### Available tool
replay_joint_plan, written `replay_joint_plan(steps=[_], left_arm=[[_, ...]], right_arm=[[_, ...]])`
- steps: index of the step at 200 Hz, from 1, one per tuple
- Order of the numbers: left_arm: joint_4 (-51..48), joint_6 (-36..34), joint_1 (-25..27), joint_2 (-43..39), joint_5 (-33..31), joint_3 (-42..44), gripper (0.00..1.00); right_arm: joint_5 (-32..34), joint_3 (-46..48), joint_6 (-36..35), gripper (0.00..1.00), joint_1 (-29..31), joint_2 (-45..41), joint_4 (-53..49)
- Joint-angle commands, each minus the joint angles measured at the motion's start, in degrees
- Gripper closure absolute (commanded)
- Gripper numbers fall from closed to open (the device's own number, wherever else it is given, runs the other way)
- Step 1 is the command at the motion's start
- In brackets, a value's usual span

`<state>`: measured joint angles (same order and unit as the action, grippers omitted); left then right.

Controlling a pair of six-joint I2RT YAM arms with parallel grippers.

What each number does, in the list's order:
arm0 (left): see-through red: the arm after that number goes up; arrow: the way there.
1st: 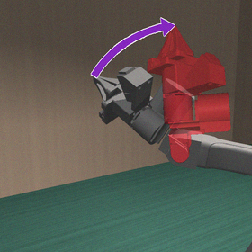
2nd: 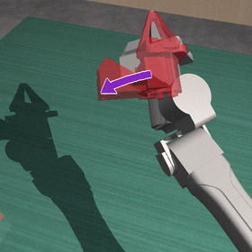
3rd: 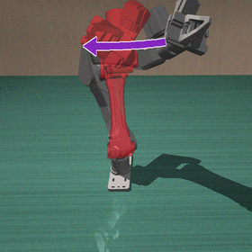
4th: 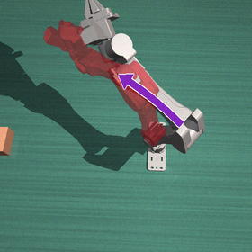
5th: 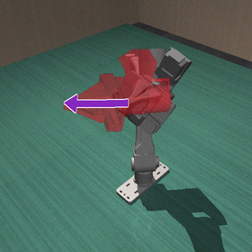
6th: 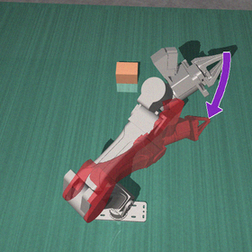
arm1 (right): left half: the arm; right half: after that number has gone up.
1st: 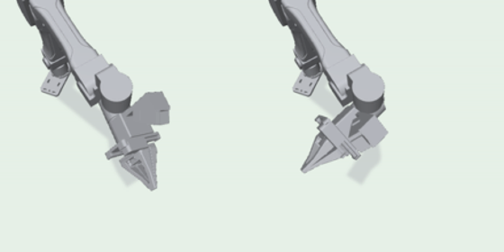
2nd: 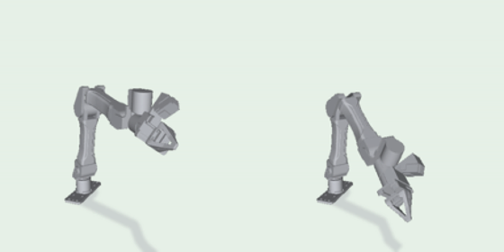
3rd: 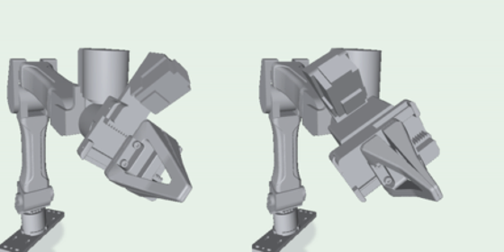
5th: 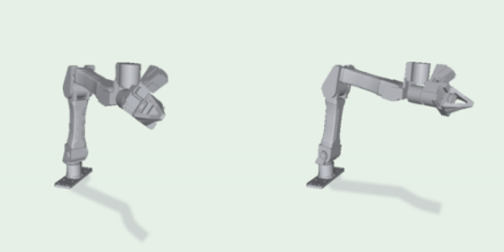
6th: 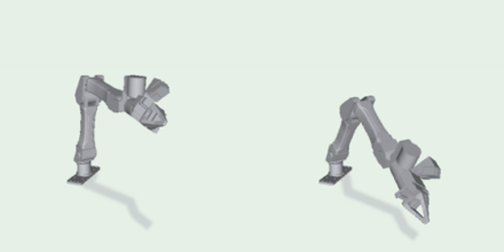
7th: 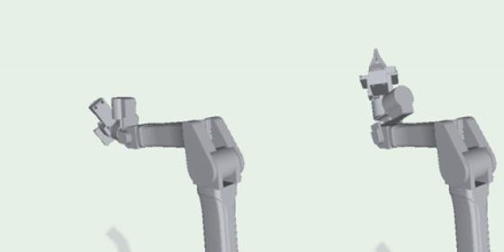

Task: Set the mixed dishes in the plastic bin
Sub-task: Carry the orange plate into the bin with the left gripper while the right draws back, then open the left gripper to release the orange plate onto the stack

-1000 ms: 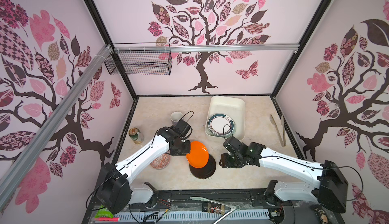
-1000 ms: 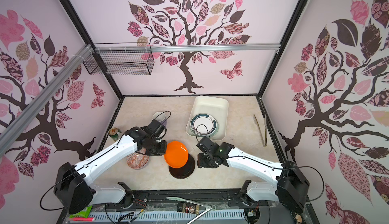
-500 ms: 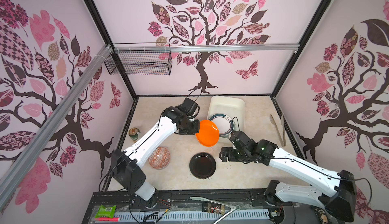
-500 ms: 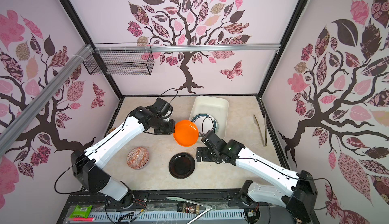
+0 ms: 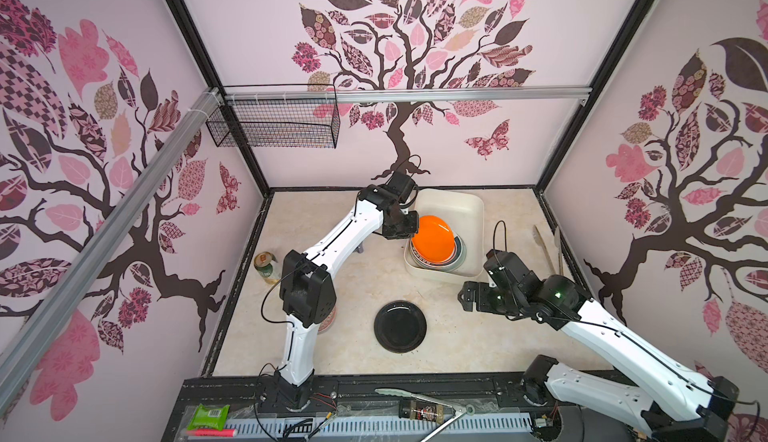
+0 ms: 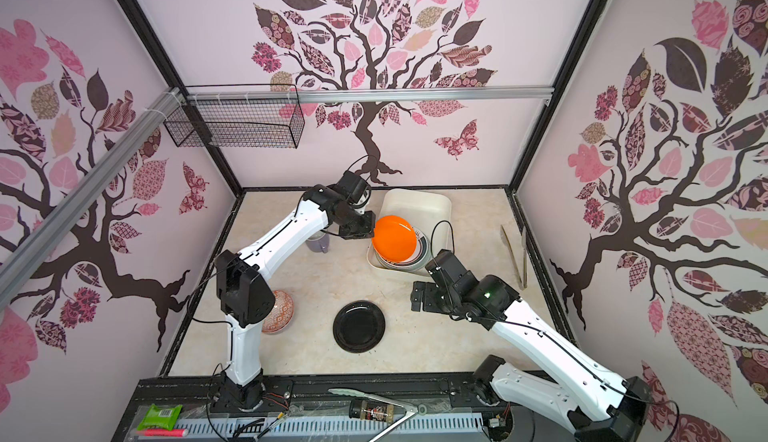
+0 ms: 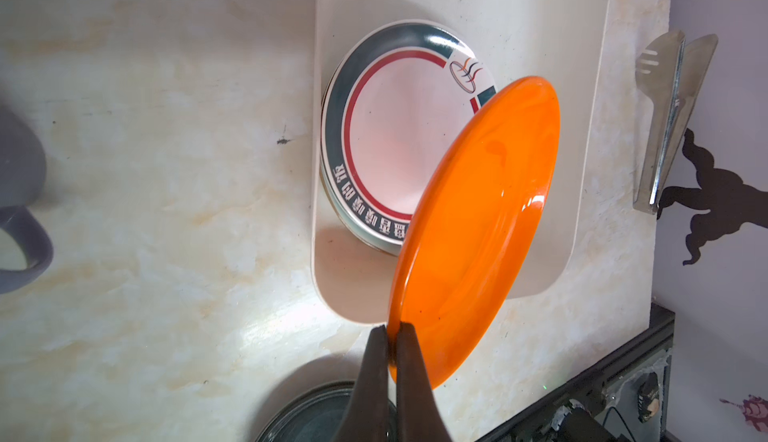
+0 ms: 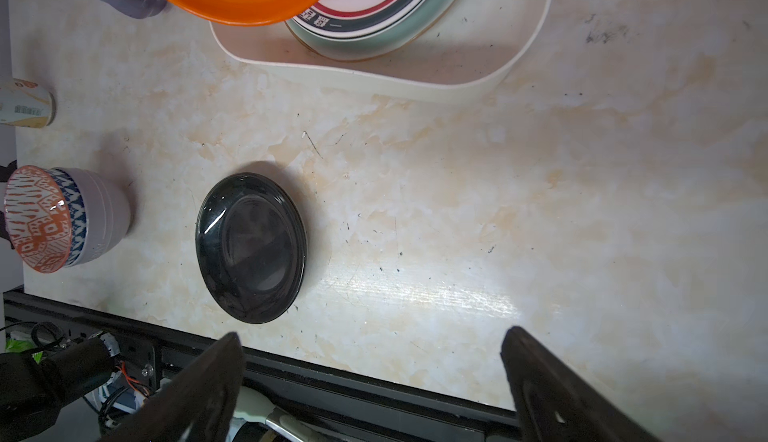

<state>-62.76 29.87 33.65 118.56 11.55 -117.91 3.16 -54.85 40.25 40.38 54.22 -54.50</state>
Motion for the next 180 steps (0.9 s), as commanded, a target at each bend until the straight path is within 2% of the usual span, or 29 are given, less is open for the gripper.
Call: replay_joint_plan(steps=[1, 132, 167, 180], left_arm=[[0.53, 0.4, -0.22, 3.09, 1.74, -4.87, 1.0], [2.46, 1.95, -1.79, 17.98, 5.49, -13.49, 1.0], [1.46, 1.09, -2.18, 18.77, 6.38, -13.06, 0.81], [1.44, 0.88, -2.27, 18.23, 6.38, -12.13, 0.7]], right_arm=[[2.35, -1.83, -0.82, 0.0, -0.61, -0.74, -4.49], [6.06, -5.31, 0.08, 0.0, -1.88, -1.59, -9.56], [6.18, -5.62, 0.39, 0.0, -2.11, -0.73, -8.93], [6.2, -5.77, 0.45, 0.01, -2.13, -0.45, -8.61]])
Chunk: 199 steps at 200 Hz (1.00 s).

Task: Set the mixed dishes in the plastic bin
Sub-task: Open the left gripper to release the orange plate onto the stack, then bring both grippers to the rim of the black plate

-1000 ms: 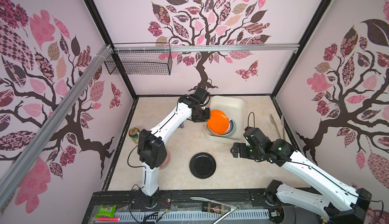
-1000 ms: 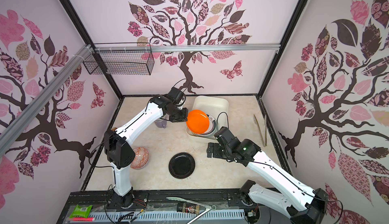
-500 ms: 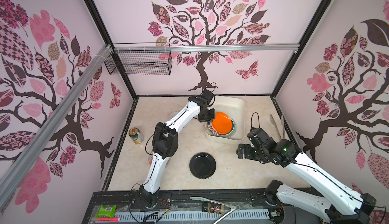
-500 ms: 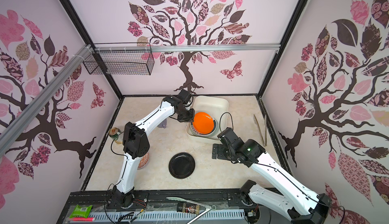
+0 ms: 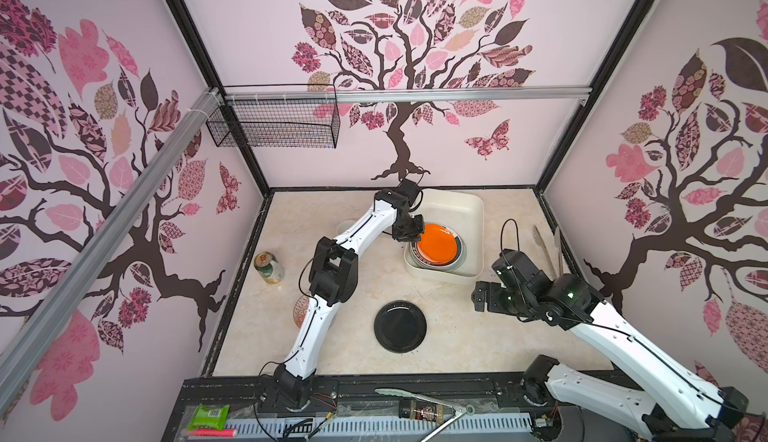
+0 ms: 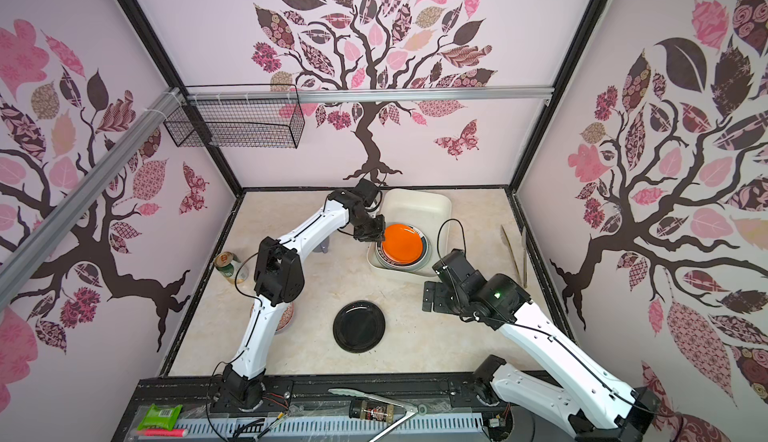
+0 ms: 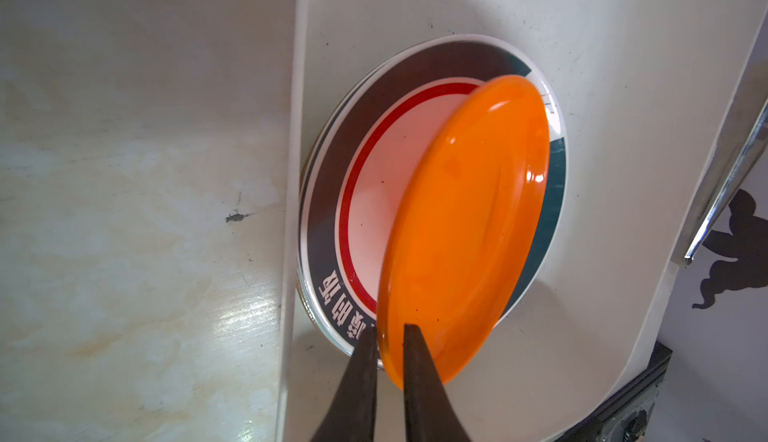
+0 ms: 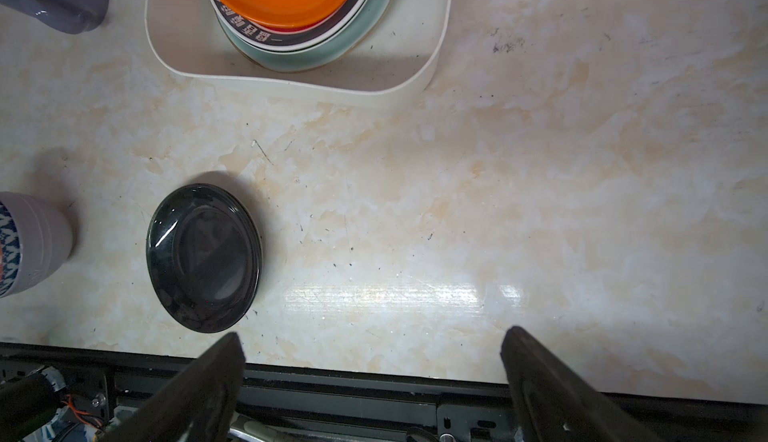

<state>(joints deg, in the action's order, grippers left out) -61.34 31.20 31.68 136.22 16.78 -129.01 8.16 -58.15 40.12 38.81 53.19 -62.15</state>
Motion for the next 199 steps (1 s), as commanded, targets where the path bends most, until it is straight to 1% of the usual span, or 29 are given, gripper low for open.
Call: replay_joint_plan(steps=[1, 17, 22, 45, 69, 102, 105, 159, 174, 187, 199], left_arm=[[0.01, -0.49, -0.3, 0.46, 1.15, -0.92, 0.69], [0.3, -0.79, -0.23, -0.74, 0.98, 0.84, 0.58], [0.35, -0.88, -0.3, -1.22, 0.98, 1.41, 0.56], [0.52, -1.58, -0.29, -3.8, 1.41, 4.09, 0.56], [0.85, -2.3, -0.39, -8.67, 1.45, 8.2, 0.56], [2.18, -3.31, -0.34, -19.52, -0.11, 17.35, 0.56], [2.33, -3.34, -0.36, -20.61, -0.45, 20.01, 0.56], [3.51, -4.74, -1.9, -38.59, -3.91, 43.13, 0.56], [4.41, -4.56, -2.86, -43.51, -3.88, 50.22, 0.55], [5.19, -4.2, -3.57, -47.46, -3.88, 56.16, 0.5], [5.62, -4.04, -4.1, -50.76, -3.71, 60.72, 0.5]], right_arm=[[1.18, -2.48, 0.62, 0.0, -0.52, 0.59, -0.96], [0.97, -2.61, 0.84, 0.0, -0.49, 0.9, -0.53], [0.84, -2.58, 0.84, 0.0, -0.55, 0.98, -0.38], [0.22, -2.58, 0.71, 0.0, -0.53, 1.67, 0.21], [-0.69, -2.78, -0.14, 0.01, -0.58, 2.95, 0.84], [-2.97, -2.03, -1.12, 0.0, -0.64, 4.37, 3.09], [-3.21, -1.9, -1.15, 0.0, -0.58, 4.45, 3.4], [-8.85, 2.86, 0.97, 0.0, -0.49, 5.61, 10.18], [-10.96, 4.08, 1.74, 0.01, -0.53, 5.85, 11.81], [-13.75, 5.39, 2.48, 0.0, -0.36, 6.0, 13.8], [-14.43, 6.39, 3.7, 0.01, 0.44, 6.21, 15.05]])
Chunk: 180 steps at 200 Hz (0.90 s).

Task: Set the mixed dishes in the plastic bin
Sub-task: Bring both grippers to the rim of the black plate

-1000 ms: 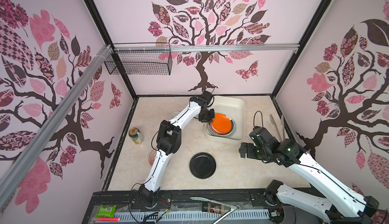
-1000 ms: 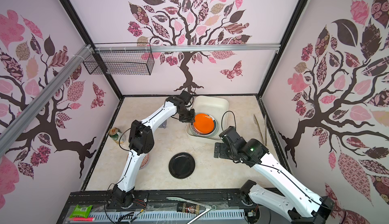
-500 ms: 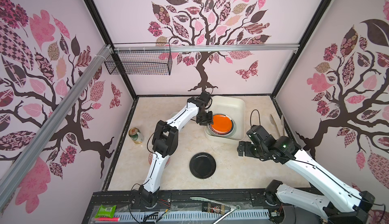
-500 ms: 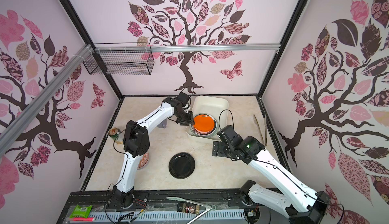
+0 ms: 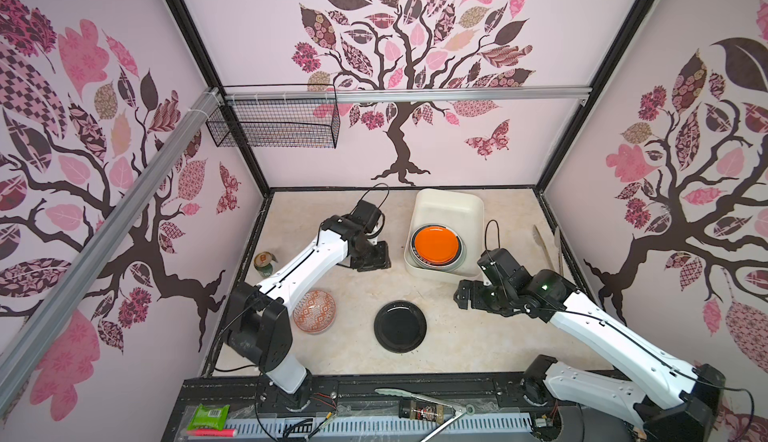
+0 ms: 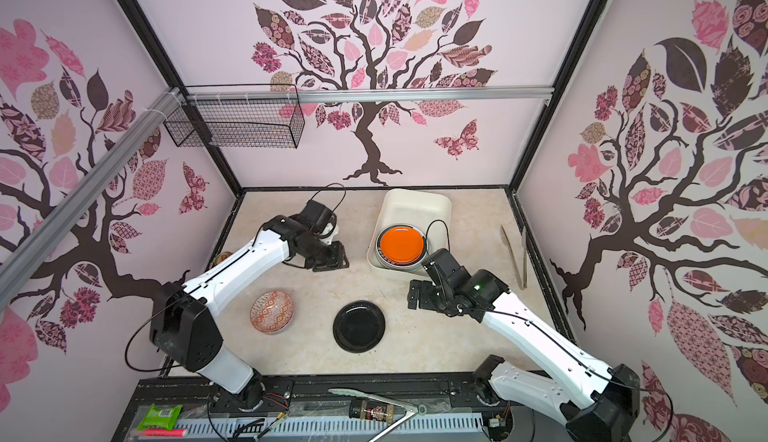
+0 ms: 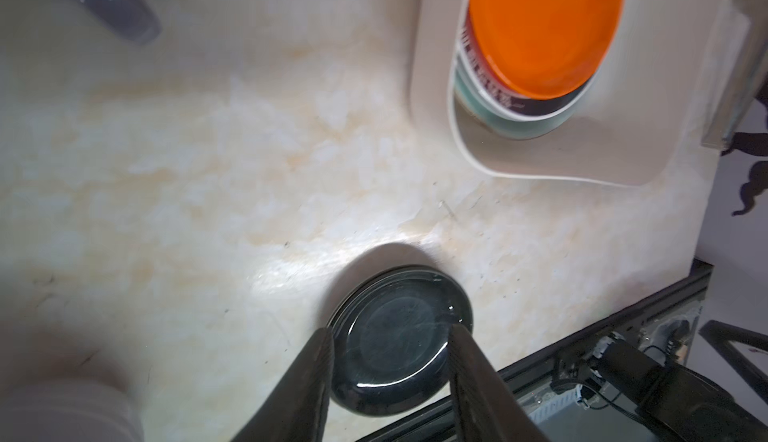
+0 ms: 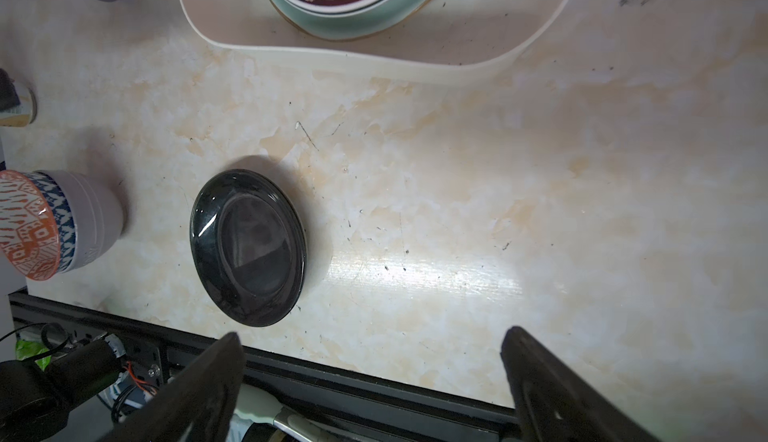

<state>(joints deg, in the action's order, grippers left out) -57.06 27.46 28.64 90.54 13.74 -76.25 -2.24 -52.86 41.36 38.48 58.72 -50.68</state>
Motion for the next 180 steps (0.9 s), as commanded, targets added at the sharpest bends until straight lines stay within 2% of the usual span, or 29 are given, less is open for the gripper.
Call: replay_joint_plan(steps=[1, 25, 35, 60, 76, 135, 180], left_arm=[[1.33, -0.26, -1.1, -5.36, -0.57, 8.31, 0.5], [2.44, 0.59, -1.67, -10.77, 0.18, 15.96, 0.5], [3.1, 1.28, -1.82, -12.49, 1.02, 18.45, 0.51], [4.95, 3.16, -1.85, -15.36, 3.69, 23.57, 0.52], [6.68, 4.85, -1.86, -17.37, 5.31, 26.59, 0.52], [10.74, 8.26, -1.68, -23.13, 8.19, 35.05, 0.53], [11.66, 7.97, -1.1, -20.32, 8.81, 35.18, 0.53]], right_arm=[[-4.01, 1.23, 2.56, 0.02, 0.88, 0.73, 3.75], [-4.36, 3.08, 5.03, 0.13, 3.77, 2.83, 6.61], [-4.47, 3.53, 6.09, 0.22, 5.64, 4.27, 8.03], [-5.99, 3.34, 7.74, 0.39, 9.73, 9.56, 10.56], [-5.68, 3.07, 8.54, 0.45, 11.96, 12.16, 11.5], [-8.57, 5.83, 9.96, 0.55, 12.97, 15.88, 17.26], [-9.31, 5.84, 9.87, 0.53, 13.25, 18.14, 19.61]])
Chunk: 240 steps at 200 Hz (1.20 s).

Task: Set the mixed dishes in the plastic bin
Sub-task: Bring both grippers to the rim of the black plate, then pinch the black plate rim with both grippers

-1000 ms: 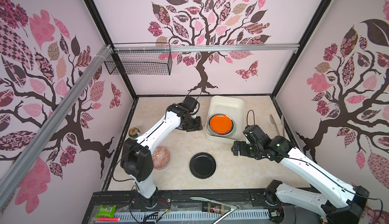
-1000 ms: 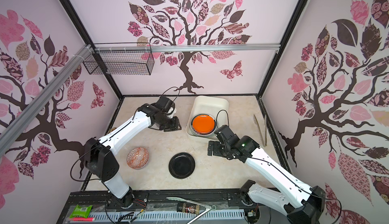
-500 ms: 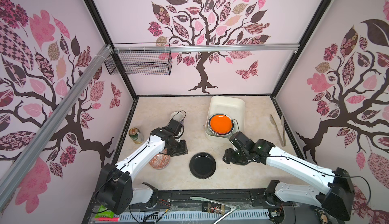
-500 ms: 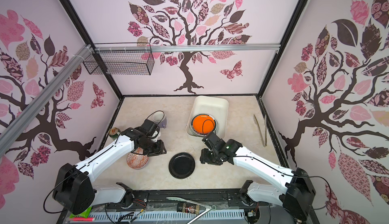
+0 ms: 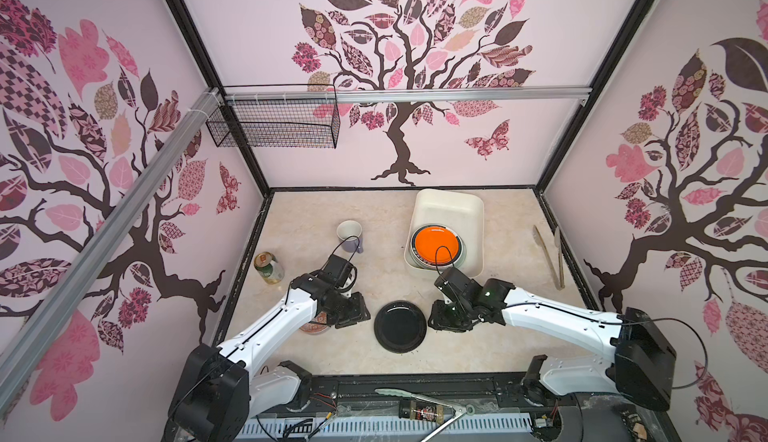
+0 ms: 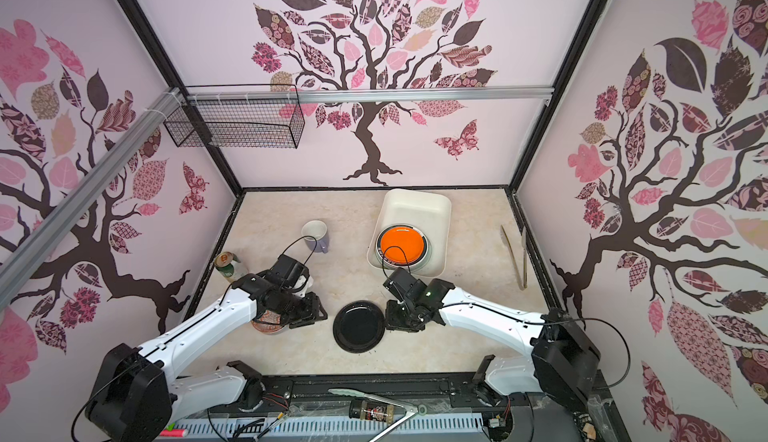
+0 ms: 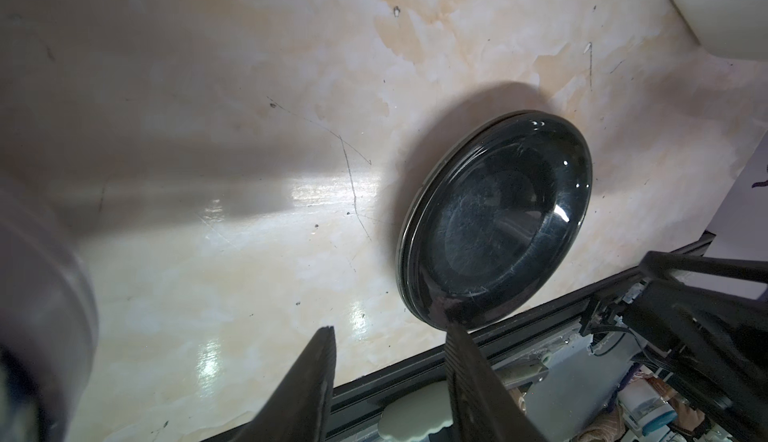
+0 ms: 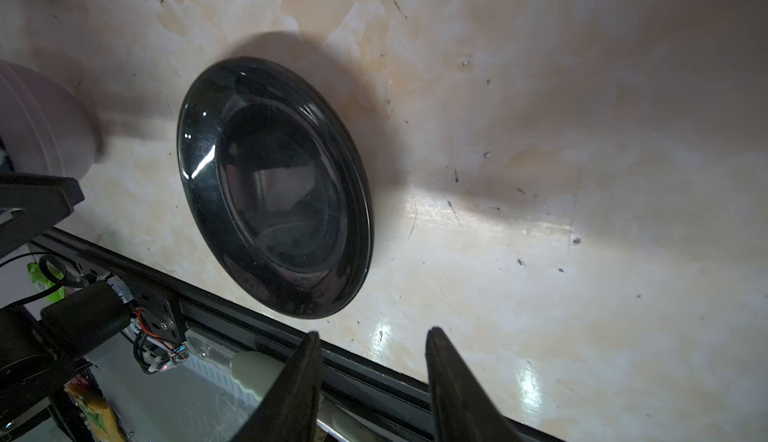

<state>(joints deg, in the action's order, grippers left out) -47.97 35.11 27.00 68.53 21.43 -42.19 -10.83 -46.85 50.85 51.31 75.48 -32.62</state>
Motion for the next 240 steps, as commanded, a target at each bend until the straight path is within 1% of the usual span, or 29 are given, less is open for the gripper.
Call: replay_joint_plan(steps=[1, 20, 49, 73, 118, 158, 182, 199, 210, 240], left_arm=[[2.63, 0.31, 0.56, 1.78, 1.09, 1.14, 0.53], [2.97, -0.25, 1.85, 3.81, -0.04, 0.61, 0.53], [3.55, -0.42, 5.58, 7.25, -2.89, -1.0, 0.53], [4.8, -0.14, 7.48, 10.36, -4.01, -1.71, 0.53], [7.23, -0.13, 8.34, 14.9, -4.62, -2.27, 0.54], [7.68, -0.18, 9.26, 18.27, -5.67, -4.7, 0.55], [7.29, -0.24, 9.82, 19.77, -6.49, -5.94, 0.66], [6.72, -0.6, 9.92, 20.61, -6.62, -6.56, 0.8], [5.62, -1.21, 9.91, 20.82, -7.09, -7.27, 0.86], [2.43, -2.56, 9.92, 19.07, -9.13, -9.01, 0.91]], right_arm=[[-0.7, -0.17, 0.39, 0.52, 0.44, 1.36, 1.57], [-0.08, 0.41, 0.57, 0.46, 0.38, 0.44, 1.4], [0.58, 2.64, 1.21, 0.41, 0.39, -2.01, 1.35], [1.06, 4.76, 2.09, 0.4, 0.39, -4.44, 1.41], [1.77, 7.68, 3.07, 0.39, 0.42, -8.23, 0.41], [1.95, 9.1, 3.01, 0.39, 0.32, -9.92, -0.32], [2.22, 9.15, 2.42, 0.39, 0.19, -10.09, -0.75], [2.17, 9.23, 1.98, 0.39, -0.12, -10.25, -0.93], [2.13, 9.33, 1.75, 0.39, -0.48, -10.43, -0.99], [1.28, 10.02, 1.12, 0.39, -1.84, -11.14, -0.59]])
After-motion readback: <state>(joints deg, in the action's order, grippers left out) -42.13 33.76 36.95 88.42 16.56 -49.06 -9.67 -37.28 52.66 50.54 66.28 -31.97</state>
